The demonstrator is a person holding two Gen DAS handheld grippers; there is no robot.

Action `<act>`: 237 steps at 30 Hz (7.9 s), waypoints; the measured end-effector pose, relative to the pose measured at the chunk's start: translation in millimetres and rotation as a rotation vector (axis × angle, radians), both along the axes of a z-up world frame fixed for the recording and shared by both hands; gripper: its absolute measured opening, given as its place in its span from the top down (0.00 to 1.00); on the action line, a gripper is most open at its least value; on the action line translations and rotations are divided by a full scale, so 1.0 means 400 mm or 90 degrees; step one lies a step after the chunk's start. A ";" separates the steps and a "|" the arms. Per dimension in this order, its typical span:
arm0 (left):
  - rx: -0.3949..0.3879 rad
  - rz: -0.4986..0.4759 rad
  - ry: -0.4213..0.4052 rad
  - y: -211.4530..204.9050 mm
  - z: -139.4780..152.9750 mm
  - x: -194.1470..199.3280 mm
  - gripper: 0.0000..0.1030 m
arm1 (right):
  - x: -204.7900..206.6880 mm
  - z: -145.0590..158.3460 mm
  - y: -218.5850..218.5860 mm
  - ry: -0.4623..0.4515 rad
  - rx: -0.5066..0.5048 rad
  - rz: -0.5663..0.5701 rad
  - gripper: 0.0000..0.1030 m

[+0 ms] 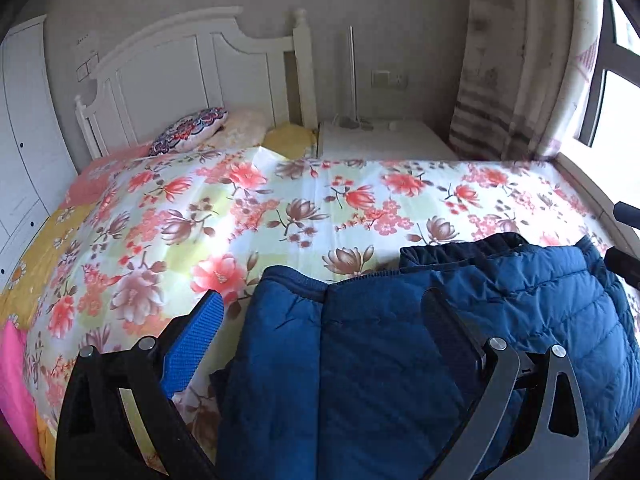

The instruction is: Fold large clothes

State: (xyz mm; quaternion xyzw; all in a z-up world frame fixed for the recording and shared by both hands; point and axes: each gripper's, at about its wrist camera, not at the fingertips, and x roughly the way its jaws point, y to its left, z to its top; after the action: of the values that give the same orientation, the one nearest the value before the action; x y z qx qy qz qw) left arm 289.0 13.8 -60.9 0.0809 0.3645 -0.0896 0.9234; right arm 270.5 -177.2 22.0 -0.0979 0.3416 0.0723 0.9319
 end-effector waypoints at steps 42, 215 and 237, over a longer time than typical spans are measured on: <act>-0.018 -0.043 0.116 -0.104 -0.250 0.132 0.04 | 0.056 -0.313 -0.143 0.175 0.051 -0.130 0.10; 0.018 -0.066 -0.021 0.075 -0.267 -0.344 0.04 | -0.696 -0.395 -0.407 -0.008 0.589 -0.111 0.18; -0.001 -0.102 0.054 -0.231 -0.093 -0.071 0.05 | -0.581 -0.241 -0.273 -0.107 0.376 -0.189 0.67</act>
State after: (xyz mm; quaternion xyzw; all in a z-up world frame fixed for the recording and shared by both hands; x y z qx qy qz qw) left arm 260.4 -78.6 -98.1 0.1055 0.3952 -0.1668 0.8971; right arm 38.2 -286.3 -74.5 0.2214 0.2387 0.0229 0.9452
